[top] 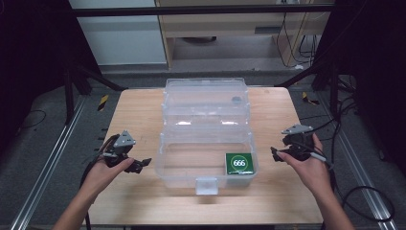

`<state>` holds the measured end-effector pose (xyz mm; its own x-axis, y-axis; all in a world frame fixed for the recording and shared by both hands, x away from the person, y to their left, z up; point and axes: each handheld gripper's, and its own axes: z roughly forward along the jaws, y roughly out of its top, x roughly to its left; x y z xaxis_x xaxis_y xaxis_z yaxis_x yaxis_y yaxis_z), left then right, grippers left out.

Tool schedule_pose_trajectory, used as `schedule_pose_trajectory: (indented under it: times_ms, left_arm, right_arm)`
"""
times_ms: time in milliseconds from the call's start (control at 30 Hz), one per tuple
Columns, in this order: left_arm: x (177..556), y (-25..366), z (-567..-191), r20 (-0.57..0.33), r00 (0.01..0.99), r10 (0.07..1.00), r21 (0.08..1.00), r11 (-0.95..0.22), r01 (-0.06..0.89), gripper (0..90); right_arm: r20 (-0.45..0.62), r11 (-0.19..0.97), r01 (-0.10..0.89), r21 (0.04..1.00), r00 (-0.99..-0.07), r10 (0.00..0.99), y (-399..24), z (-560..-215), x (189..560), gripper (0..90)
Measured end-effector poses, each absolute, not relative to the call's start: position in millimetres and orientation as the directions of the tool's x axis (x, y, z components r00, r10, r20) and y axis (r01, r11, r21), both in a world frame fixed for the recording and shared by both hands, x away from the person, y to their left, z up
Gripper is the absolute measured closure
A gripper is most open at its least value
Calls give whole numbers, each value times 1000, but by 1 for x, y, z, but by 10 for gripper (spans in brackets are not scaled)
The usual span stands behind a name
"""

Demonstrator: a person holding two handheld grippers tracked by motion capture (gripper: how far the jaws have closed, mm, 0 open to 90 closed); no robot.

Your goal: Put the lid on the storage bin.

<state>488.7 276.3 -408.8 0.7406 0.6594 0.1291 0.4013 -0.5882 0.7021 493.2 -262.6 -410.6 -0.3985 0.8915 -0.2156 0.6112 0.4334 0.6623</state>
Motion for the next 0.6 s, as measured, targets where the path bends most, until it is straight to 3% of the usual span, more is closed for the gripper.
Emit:
schedule_pose_trajectory:
  times_ms: [400, 600]
  left_arm:
    - [466, 235, -359, 205, 840, 502, 669, -699, 255, 50]
    - [457, 214, -356, 203, 868, 454, 631, -738, 239, 46]
  right_arm:
    - [-336, 610, 487, 625, -538, 773, -226, -318, 509, 168]
    - [-357, 682, 394, 617, -632, 688, -196, -290, 522, 289]
